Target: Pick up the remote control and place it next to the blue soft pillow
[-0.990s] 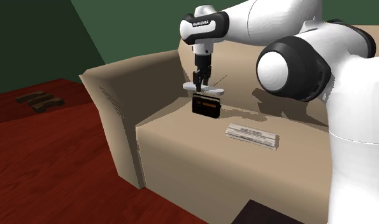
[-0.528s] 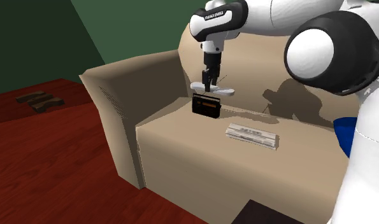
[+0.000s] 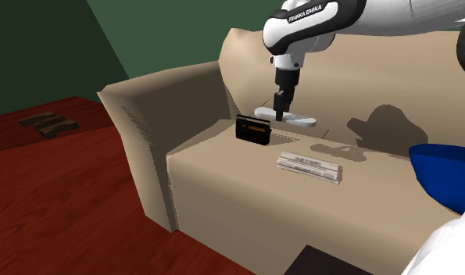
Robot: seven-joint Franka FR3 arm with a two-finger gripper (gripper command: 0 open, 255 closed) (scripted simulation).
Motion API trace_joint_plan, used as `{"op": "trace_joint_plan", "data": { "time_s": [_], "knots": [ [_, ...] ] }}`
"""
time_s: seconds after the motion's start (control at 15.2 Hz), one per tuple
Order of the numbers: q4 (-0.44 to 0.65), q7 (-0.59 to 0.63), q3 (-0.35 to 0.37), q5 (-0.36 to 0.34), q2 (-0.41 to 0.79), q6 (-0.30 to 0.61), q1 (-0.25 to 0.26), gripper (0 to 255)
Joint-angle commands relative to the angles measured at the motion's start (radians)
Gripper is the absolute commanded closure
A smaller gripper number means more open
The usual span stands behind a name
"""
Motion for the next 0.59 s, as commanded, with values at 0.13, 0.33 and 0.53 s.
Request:
{"op": "trace_joint_plan", "data": {
  "time_s": [0.13,0.33,0.53],
  "knots": [
    [-0.160,-0.015,-0.012,-0.049,-0.153,0.014,-0.021,255],
    [-0.258,-0.030,-0.022,-0.086,-0.259,0.011,-0.044,255],
    [-0.344,-0.048,-0.033,-0.122,-0.363,-0.002,-0.072,255]
  ]
}}
